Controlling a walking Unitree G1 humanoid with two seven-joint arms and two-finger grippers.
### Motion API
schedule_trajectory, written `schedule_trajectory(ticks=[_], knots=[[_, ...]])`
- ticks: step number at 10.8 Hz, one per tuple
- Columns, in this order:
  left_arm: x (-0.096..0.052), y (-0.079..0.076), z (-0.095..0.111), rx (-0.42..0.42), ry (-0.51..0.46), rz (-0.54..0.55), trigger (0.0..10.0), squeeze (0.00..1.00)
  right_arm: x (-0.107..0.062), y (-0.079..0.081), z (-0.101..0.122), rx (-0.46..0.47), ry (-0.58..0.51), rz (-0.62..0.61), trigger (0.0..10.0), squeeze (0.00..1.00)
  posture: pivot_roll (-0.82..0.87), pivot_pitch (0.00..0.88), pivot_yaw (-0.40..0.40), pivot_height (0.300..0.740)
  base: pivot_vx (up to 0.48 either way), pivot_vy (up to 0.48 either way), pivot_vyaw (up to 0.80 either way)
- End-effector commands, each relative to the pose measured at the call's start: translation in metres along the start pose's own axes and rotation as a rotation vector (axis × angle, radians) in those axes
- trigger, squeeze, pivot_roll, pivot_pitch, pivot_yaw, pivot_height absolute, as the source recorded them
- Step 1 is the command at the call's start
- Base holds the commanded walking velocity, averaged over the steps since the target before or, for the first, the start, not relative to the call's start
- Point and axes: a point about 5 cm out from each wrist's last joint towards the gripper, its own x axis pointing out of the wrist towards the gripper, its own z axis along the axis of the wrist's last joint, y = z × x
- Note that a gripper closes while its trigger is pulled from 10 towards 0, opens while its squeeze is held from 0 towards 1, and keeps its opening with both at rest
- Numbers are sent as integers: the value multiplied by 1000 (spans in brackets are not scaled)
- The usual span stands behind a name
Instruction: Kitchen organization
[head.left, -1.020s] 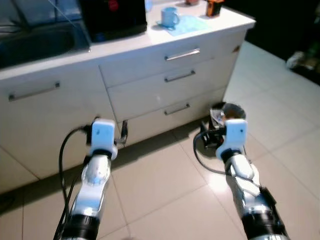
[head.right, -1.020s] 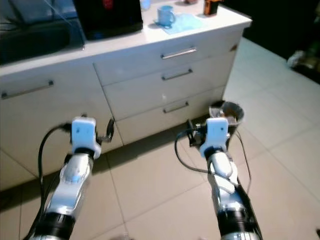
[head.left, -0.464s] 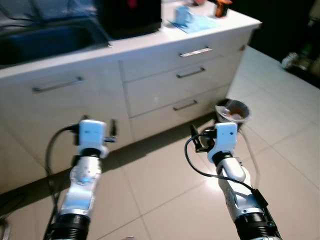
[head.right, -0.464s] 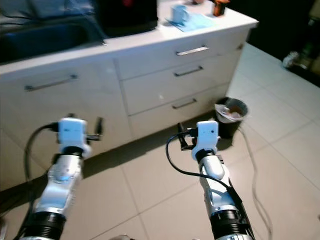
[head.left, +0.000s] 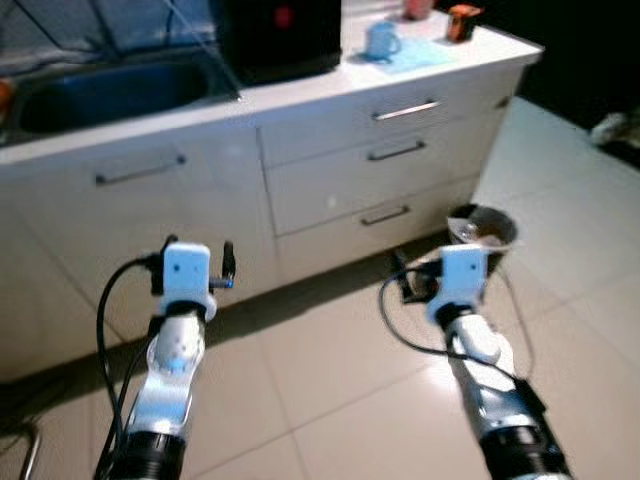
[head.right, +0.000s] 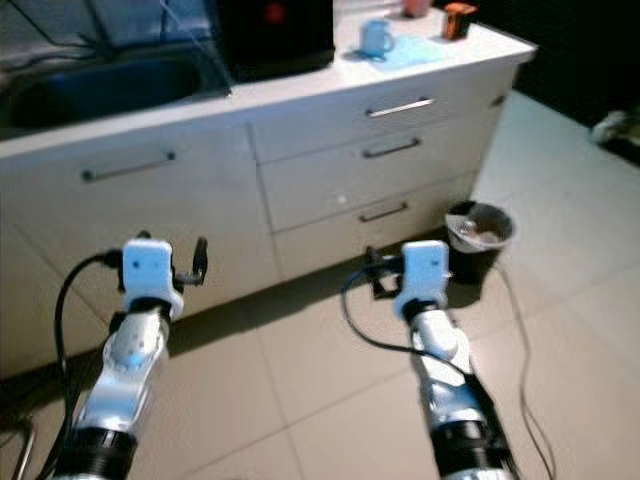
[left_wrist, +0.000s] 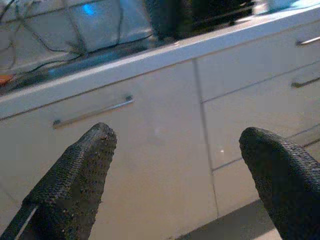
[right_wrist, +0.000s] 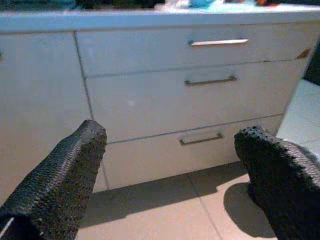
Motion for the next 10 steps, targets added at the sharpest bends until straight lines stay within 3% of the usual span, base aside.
schedule_trajectory(ticks=[1, 6, 10], knots=[[0, 5, -3, 5, 14, 24, 10000, 0, 3, 7, 2, 2, -6, 20, 10000, 0, -17, 57, 41, 740, 277, 259, 0], [1, 5, -3, -4, 16, 30, 10000, 0, 4, 8, 3, -7, -17, 31, 10000, 0, -18, 53, 43, 740, 280, 301, 0], [2, 6, -1, -3, 9, 40, 10000, 0, 5, 10, 3, -9, -19, 35, 10000, 0, -15, 51, 44, 740, 269, 334, 778]])
